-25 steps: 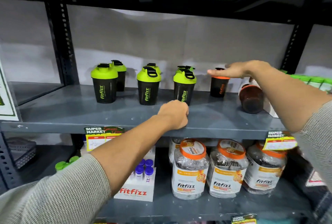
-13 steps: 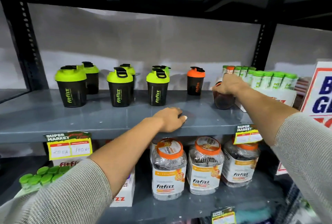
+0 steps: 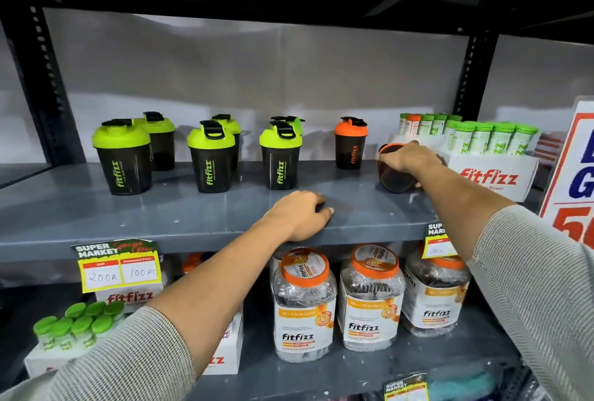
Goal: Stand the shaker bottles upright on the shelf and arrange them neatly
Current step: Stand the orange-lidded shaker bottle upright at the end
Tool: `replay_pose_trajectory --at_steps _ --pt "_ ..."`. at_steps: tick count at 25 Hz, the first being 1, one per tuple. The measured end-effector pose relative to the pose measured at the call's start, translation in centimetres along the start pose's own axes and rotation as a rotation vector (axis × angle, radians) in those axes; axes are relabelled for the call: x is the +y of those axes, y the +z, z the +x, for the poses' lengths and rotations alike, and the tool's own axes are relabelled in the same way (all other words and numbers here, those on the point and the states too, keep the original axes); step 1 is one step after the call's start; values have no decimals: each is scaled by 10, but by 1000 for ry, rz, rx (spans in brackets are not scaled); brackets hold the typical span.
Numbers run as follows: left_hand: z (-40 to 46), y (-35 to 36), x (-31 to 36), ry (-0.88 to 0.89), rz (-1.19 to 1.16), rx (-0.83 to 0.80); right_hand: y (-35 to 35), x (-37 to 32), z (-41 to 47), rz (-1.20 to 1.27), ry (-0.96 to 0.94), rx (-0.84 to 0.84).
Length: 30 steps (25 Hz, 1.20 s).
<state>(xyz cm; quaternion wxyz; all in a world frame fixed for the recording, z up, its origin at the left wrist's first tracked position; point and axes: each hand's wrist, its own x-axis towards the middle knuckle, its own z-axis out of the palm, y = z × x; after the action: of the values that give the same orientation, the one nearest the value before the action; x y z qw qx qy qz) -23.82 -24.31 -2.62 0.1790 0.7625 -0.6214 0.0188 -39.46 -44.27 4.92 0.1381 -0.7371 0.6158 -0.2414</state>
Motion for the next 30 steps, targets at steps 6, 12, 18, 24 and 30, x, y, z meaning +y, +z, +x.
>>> replay_pose_trajectory --at_steps 6,12,18,24,30 --pt "-10 -7 3 19 -4 73 8 -5 -4 311 10 39" --pt "-24 -10 -5 122 82 50 16 -30 -17 743 -207 117" --pt "-31 -7 -4 119 120 88 33 -25 -14 714 -165 102" --pt "-30 -9 -5 113 98 96 49 -27 -21 537 -236 122" --pt "-27 -10 -7 79 58 63 39 -28 -22 529 -221 -9"
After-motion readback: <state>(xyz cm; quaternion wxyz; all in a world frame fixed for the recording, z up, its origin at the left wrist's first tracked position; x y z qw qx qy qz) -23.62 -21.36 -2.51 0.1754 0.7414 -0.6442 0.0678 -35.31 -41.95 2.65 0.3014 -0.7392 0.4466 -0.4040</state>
